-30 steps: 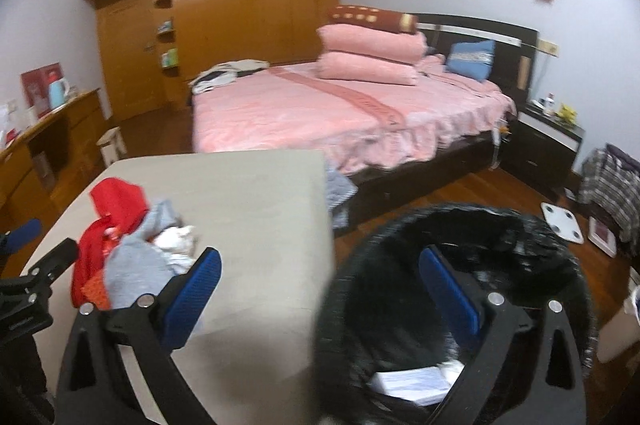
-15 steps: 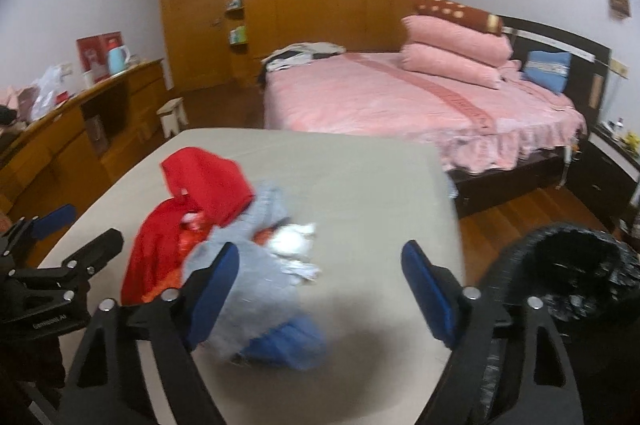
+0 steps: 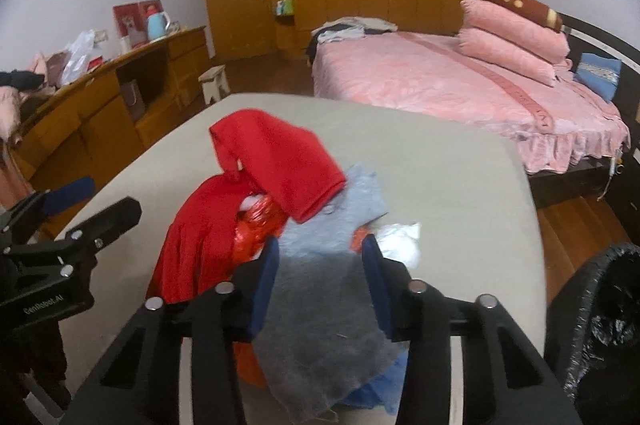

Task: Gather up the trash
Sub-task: 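Return both tools to the pile and grasp the grey cloth with the right tool, then grasp the red glove with the left tool while the right tool holds the grey cloth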

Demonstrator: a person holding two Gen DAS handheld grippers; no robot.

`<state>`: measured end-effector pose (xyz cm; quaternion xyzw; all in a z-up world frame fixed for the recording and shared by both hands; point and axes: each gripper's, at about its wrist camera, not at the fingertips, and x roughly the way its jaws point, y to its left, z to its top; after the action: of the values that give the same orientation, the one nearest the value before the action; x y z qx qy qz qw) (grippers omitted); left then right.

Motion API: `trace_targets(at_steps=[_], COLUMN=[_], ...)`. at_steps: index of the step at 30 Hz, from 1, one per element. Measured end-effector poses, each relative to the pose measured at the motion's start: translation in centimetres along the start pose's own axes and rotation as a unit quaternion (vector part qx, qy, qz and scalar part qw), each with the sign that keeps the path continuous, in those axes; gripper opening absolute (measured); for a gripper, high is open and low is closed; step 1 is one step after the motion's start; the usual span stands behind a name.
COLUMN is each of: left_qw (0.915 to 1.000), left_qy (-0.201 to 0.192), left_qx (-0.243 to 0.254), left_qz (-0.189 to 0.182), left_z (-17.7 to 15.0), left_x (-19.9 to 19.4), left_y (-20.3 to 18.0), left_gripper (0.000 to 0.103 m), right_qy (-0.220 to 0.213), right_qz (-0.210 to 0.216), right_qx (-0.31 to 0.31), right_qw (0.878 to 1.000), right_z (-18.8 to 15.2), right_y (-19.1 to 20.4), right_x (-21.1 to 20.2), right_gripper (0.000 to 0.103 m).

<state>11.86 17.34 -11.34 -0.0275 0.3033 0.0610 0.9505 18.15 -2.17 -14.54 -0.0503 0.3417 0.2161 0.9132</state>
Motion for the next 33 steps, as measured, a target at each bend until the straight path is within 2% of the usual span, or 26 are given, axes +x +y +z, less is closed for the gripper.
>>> trace_targets(at_steps=[2, 6, 21, 26, 30, 31, 32, 33], left_qw=[1.0, 1.0, 0.9997, 0.9992, 0.9987, 0.9985, 0.9979, 0.9971], left_qy=[0.001, 0.004, -0.003, 0.013, 0.025, 0.029, 0.038, 0.046], left_qx=[-0.001, 0.0, 0.012, 0.022, 0.028, 0.028, 0.028, 0.028], left_qz=[-0.001, -0.003, -0.019, -0.031, -0.035, -0.038, -0.045, -0.055], left_z=[0.0, 0.0, 0.6, 0.2, 0.0, 0.0, -0.2, -0.3], left_x=[0.1, 0.1, -0.4, 0.8, 2.3, 2.7, 3.4, 3.8], left_y=[-0.1, -0.2, -2.3, -3.5, -4.1, -4.2, -4.3, -4.4], left_gripper=[0.085, 0.085, 0.085, 0.076, 0.073, 0.067, 0.053, 0.047], right_qy=[0.008, 0.012, -0.045, -0.047, -0.036, -0.033, -0.03, -0.025], right_qz=[0.0, 0.008, 0.017, 0.009, 0.008, 0.009, 0.011, 0.012], right_qx=[-0.007, -0.011, 0.003, 0.007, 0.009, 0.011, 0.012, 0.013], right_qw=[1.0, 1.0, 0.999, 0.999, 0.999, 0.999, 0.999, 1.0], right_z=[-0.1, -0.2, 0.7, 0.5, 0.2, 0.0, -0.2, -0.3], right_y=[0.3, 0.5, -1.4, -2.6, -2.9, -3.0, -2.9, -2.9], right_x=[0.5, 0.3, -5.0, -5.2, -4.6, -4.5, -4.3, -4.2], right_gripper=[0.023, 0.009, 0.005, 0.004, 0.004, 0.004, 0.005, 0.006])
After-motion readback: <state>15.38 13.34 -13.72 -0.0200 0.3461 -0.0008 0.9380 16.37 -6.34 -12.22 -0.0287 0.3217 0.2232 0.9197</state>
